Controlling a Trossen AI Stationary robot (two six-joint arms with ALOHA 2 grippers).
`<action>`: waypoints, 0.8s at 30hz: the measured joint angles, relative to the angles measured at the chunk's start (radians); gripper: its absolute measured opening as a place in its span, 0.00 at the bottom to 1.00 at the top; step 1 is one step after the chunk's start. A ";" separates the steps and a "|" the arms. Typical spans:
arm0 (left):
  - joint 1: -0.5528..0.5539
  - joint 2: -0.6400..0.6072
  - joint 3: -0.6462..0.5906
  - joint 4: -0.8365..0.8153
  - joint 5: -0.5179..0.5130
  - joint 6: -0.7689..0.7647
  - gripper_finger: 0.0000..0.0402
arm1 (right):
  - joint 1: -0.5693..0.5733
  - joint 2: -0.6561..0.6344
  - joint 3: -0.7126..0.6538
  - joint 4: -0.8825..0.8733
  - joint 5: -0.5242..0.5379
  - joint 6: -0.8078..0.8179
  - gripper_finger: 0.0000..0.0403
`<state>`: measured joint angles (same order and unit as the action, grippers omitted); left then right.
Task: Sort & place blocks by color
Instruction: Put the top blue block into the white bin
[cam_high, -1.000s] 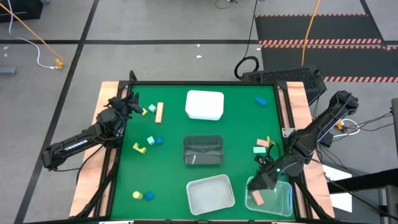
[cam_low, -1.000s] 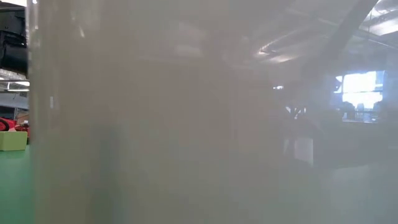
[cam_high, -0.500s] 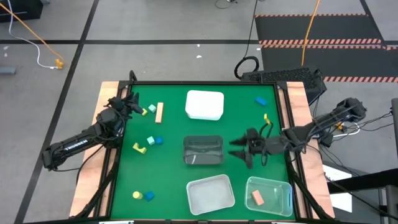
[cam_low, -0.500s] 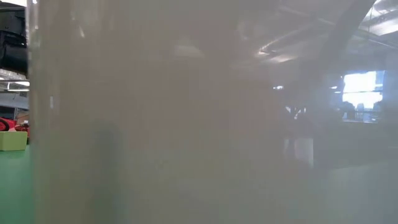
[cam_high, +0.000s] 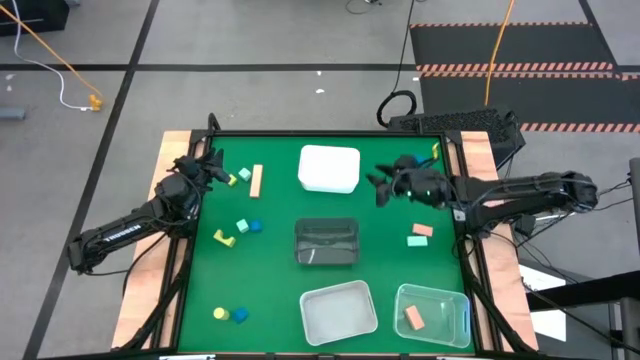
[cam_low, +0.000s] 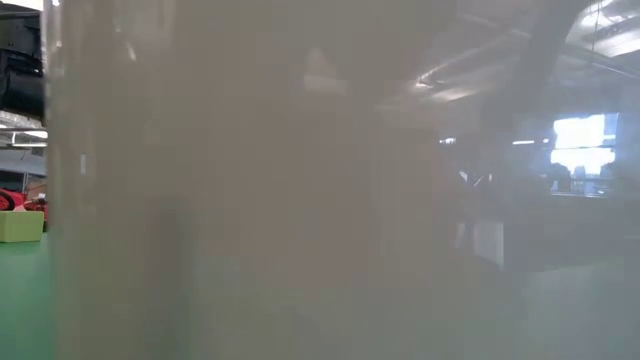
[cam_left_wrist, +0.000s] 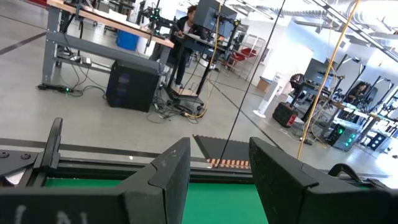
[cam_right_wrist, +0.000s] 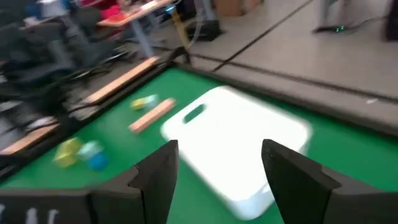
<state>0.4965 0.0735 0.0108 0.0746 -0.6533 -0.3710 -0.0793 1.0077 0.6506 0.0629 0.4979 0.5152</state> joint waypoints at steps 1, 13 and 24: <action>0.000 0.000 0.000 0.000 0.000 0.000 0.41 | -0.026 0.000 0.000 -0.002 -0.001 -0.016 0.54; 0.000 0.000 0.000 0.000 0.000 0.000 0.41 | -0.267 0.000 0.000 -0.141 -0.003 -0.079 0.54; 0.000 0.000 0.000 0.000 0.000 0.000 0.41 | -0.497 0.000 0.000 -0.595 -0.177 0.028 0.54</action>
<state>0.4965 0.0734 0.0105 0.0746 -0.6532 -0.3710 -0.5759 1.0080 0.6510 -0.5322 0.3204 0.5427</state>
